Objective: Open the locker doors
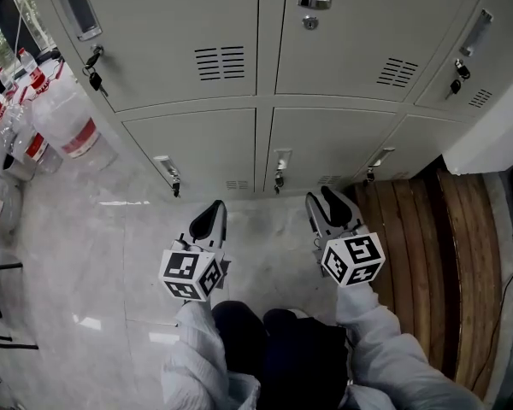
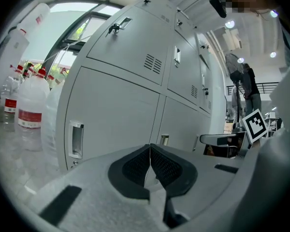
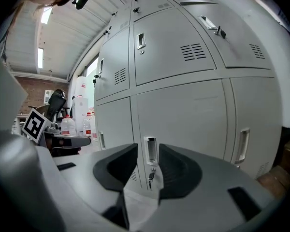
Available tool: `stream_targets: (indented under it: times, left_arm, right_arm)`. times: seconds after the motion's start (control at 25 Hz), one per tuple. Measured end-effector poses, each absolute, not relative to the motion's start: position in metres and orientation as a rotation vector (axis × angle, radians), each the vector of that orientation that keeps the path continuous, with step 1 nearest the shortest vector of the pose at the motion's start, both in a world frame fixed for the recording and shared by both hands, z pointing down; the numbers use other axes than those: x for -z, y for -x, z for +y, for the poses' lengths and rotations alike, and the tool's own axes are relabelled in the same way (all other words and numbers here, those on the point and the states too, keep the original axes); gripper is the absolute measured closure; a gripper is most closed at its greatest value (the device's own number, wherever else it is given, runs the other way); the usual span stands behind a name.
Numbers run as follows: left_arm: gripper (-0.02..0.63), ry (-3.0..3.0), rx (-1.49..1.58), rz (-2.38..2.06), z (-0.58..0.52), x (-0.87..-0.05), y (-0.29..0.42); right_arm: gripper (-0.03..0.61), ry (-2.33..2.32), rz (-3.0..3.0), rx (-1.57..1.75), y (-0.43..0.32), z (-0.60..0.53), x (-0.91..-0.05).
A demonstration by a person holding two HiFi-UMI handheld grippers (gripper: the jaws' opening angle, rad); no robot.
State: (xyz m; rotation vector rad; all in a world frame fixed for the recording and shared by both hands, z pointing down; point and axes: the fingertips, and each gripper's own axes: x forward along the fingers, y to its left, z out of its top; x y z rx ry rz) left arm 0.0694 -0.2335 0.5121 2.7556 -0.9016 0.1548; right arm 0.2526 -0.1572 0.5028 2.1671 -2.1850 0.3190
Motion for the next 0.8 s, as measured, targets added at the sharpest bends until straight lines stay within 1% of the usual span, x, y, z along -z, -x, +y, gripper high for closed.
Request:
stream_targets:
  times: [0.32,0.56,0.8]
  left_arm:
    - [0.603,-2.768,-0.062,-0.959,-0.258,-0.512,-0.083]
    - [0.603,-2.794,-0.146,-0.947,-0.269,-0.527,-0.094]
    - [0.603,-2.754,-0.164,-0.987,-0.278,-0.544,-0.089]
  right_arm:
    - [0.460,-2.110,-2.200,-0.282,-0.247,-0.199,-0.533]
    - [0.460,-2.065,-2.236,-0.305,-0.238,-0.237,-0.549]
    - [0.460,-2.024,-2.228,-0.327,-0.226,-0.267,-0.569]
